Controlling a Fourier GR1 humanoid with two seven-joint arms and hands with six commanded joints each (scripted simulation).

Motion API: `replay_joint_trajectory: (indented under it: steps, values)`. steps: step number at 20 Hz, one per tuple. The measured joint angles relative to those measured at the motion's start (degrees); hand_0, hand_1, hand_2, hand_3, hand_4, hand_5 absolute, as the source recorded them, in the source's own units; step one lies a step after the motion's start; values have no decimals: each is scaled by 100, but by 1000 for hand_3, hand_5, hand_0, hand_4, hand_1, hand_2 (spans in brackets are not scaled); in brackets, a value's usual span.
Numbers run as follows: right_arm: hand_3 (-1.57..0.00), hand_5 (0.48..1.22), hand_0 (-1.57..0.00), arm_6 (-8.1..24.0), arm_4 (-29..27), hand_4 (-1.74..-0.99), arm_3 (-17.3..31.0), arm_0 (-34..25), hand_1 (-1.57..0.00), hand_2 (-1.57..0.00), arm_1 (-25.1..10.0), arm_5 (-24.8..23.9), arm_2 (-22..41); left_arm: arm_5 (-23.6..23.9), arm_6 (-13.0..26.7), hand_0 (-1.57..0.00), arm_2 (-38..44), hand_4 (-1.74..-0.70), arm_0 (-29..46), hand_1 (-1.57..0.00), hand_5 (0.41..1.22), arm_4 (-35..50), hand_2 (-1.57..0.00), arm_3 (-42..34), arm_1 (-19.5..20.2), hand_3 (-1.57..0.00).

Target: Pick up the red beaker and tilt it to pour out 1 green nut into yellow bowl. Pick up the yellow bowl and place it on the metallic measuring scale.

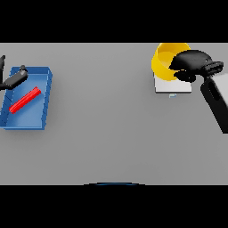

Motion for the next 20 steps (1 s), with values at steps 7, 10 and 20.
replay_joint_trajectory:
  steps: [7, 10, 20]
  values:
    - [-1432, 1221, -1571, -308, 179, -1725, 1424, -314, -1561, -1571, 292, -671, 97, 23, 67, 1, -5, -801, 54, 1, 743, 3, 1, -33, 38, 1]
    - [-1500, 1221, -1571, -336, 155, -1727, 1809, -352, -1499, -1565, 462, -856, 124, -21, 29, 1, -13, -796, -32, 1, 729, -3, 1, 52, -16, 1]
    - [-762, 983, -975, -423, 20, -1504, 2511, -620, -866, -954, 600, -846, 91, -9, 29, 1, -71, -815, -89, 1, 744, -65, 1, 164, -147, 1]
